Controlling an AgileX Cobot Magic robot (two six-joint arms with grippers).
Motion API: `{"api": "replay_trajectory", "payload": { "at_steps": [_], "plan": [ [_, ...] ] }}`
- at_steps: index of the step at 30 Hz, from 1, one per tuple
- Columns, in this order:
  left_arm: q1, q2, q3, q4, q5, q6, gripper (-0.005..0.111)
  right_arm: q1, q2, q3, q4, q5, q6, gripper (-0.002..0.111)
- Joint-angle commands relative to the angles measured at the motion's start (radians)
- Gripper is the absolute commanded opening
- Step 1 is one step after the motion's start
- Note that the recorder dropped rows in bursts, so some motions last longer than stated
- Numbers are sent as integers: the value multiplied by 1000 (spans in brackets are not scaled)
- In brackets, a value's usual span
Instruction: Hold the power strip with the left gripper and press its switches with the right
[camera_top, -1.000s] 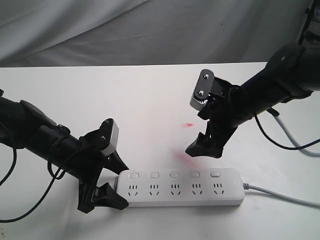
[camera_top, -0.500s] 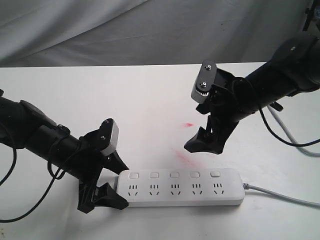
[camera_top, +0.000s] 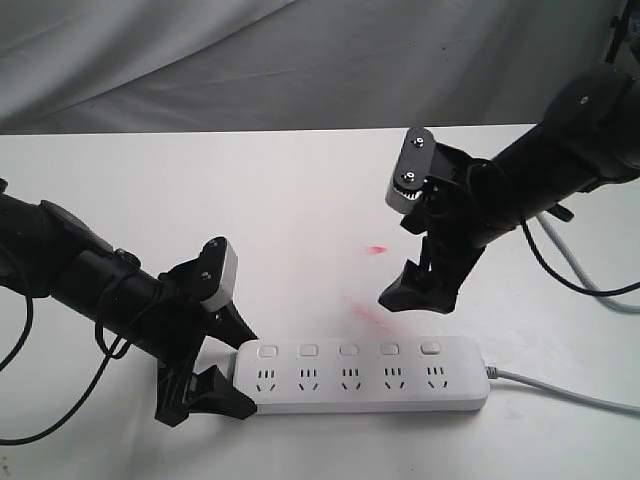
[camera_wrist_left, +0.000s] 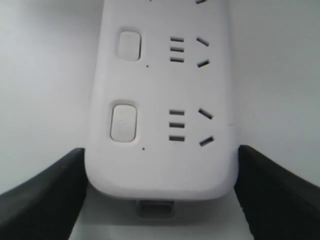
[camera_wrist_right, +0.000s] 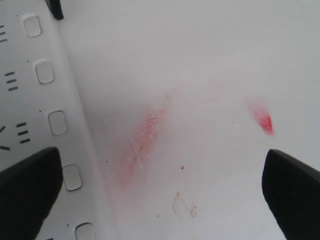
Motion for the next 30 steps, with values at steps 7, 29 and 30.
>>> {"api": "replay_trajectory", "payload": {
  "at_steps": [7, 29, 30],
  "plan": [
    [-5, -1, -3, -5, -3, 3, 56, -111, -42, 5, -2, 76, 10, 103],
    [-5, -1, -3, -5, -3, 3, 56, -137, -73, 79, 33, 52, -27, 103],
    [-5, -1, -3, -5, -3, 3, 56, -137, -73, 108, 37, -7, -36, 103]
  ]
}}
